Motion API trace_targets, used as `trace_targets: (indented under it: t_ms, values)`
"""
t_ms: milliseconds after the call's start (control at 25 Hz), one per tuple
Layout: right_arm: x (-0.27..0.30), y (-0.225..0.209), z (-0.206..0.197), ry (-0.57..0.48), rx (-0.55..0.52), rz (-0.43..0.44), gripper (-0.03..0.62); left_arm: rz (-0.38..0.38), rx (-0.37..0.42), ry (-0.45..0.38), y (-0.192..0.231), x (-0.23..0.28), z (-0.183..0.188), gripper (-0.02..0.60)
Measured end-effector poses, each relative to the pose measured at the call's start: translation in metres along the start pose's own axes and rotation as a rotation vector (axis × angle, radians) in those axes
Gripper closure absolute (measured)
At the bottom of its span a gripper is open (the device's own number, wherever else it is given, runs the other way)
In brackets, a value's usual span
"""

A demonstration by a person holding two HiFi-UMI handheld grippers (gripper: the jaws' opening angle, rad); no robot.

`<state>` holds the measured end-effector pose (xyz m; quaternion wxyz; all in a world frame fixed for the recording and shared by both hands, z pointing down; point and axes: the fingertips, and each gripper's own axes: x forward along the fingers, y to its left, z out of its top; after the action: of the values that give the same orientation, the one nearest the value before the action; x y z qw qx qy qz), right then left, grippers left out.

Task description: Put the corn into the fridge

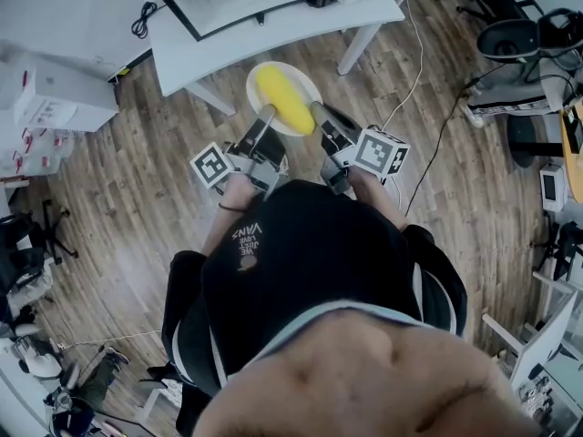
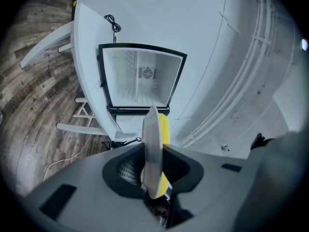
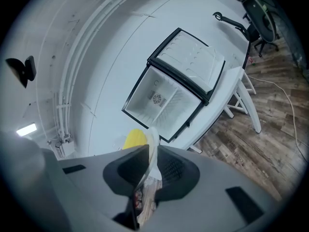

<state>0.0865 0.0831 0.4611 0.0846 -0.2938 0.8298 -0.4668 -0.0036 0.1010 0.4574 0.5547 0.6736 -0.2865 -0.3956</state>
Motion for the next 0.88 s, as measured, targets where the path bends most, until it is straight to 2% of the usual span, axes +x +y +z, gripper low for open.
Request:
trace_targets:
  t_ms: [880]
  values:
    - [0.083, -0.008, 0.043, -0.073, -0.004, -0.045, 0.553, -0.019, -0.019, 0.085, 0.011, 0.050, 0.087, 0.505]
